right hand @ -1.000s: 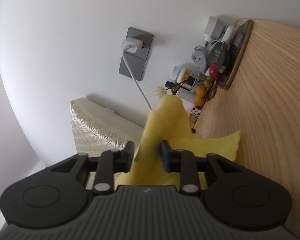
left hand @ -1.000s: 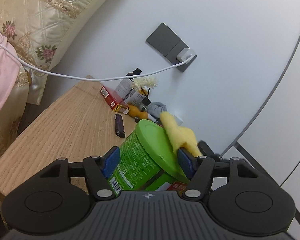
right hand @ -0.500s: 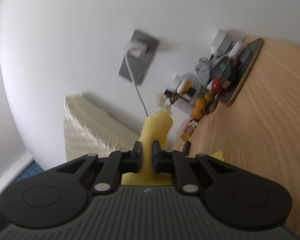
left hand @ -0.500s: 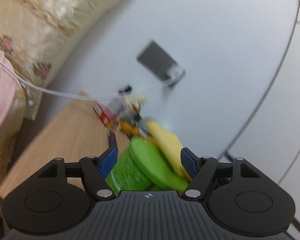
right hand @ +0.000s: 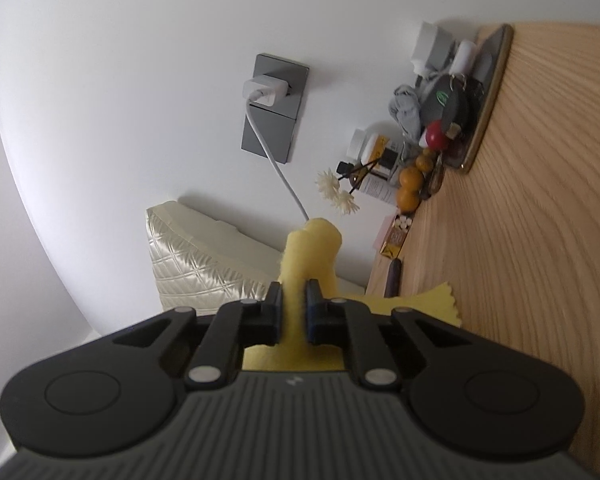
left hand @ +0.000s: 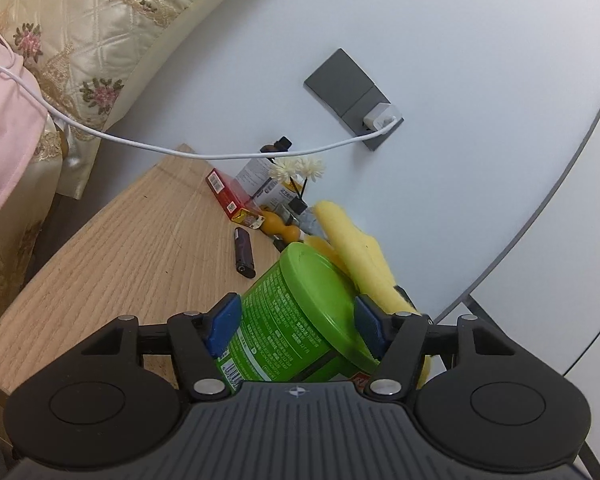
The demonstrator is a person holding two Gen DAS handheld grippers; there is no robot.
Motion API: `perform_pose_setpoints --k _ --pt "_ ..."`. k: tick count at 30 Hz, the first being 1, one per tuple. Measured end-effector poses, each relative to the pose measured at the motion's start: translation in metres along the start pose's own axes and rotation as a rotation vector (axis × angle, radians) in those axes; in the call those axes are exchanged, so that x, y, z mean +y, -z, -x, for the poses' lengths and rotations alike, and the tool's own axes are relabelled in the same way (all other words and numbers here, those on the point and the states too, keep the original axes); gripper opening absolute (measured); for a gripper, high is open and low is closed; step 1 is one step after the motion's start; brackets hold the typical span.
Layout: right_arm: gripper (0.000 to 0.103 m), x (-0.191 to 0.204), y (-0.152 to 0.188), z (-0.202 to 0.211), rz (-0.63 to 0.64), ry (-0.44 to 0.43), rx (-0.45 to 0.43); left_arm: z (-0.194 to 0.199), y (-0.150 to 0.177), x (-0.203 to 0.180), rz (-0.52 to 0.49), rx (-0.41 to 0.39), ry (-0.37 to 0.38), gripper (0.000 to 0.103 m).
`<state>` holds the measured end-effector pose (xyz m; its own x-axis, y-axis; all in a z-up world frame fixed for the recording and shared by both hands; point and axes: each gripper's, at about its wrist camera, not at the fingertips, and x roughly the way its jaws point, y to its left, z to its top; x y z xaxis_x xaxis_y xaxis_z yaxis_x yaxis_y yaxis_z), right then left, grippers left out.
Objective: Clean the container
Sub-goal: 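Hold the canister in the left gripper while the right gripper keeps wiping its side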
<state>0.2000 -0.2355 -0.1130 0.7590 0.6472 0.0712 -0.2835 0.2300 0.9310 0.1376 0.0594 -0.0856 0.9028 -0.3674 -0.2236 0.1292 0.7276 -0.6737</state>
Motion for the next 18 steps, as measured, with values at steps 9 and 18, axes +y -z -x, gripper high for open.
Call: perform_pose_setpoints --k 9,18 --pt "0.013 0.011 0.015 0.023 -0.007 -0.006 0.038 0.001 -0.005 0.001 0.012 -0.007 -0.029 0.066" --pt "0.013 0.003 0.008 -0.008 0.008 0.013 0.059 -0.001 -0.006 0.002 -0.002 0.001 -0.019 0.066"
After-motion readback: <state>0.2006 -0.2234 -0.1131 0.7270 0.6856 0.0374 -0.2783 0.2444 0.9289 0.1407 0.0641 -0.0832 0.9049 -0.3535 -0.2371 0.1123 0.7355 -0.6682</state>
